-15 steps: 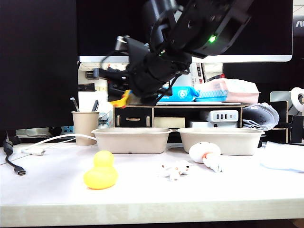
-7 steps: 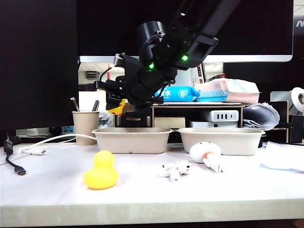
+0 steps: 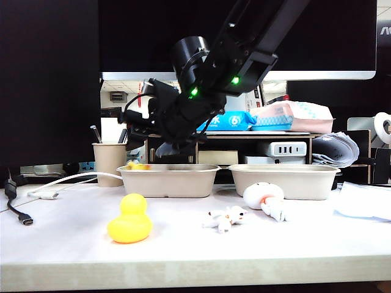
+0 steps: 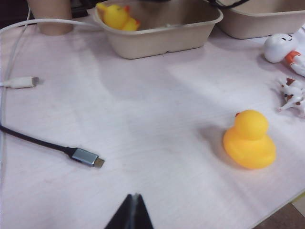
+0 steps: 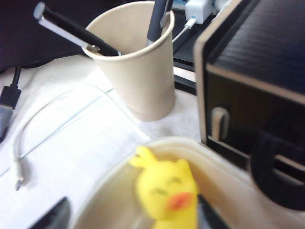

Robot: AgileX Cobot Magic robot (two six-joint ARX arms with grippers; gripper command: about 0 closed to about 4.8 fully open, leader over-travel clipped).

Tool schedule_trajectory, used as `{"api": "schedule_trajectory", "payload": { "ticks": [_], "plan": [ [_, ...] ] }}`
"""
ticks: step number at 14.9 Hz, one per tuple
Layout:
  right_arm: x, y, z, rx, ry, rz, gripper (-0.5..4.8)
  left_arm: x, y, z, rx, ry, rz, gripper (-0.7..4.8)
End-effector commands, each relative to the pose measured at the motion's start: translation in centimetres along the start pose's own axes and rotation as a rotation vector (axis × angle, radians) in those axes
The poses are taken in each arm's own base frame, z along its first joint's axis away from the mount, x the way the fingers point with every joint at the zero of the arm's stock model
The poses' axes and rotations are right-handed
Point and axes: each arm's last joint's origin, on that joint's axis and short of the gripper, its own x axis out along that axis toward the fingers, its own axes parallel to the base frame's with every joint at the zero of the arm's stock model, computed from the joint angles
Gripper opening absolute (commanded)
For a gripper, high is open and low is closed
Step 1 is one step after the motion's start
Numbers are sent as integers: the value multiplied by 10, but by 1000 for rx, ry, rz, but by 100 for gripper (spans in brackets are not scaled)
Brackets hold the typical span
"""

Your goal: Put the dolls with similar colors into the same paper box, while dolls with different colors go into separate paper boxes.

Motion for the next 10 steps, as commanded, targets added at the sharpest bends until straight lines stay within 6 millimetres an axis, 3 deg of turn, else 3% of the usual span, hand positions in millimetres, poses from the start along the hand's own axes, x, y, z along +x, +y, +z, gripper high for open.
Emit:
{"api": "schedule_trajectory", "payload": {
  "ticks": [1,2,3,5,9,10],
  "plan": [
    [-27,8,30,-2,3,45,327,0,0,1,4,-7,-1,-5],
    [-35,10,36,-9,18,42,328,0,0,1,4,-7,-1,-5],
    [-59,17,49,-52,84,36,346,0,0,1,4,-7,-1,-5],
    [-88,28,51,-151,209,34,367,0,0,1,4,-7,-1,-5],
    [-150,47,11,-150,249,63,369,0,0,1,4,-11,-2,-5],
    [-175,53,-10,-125,214,86,370,-1,0,1,4,-15,-2,-5]
  ]
}}
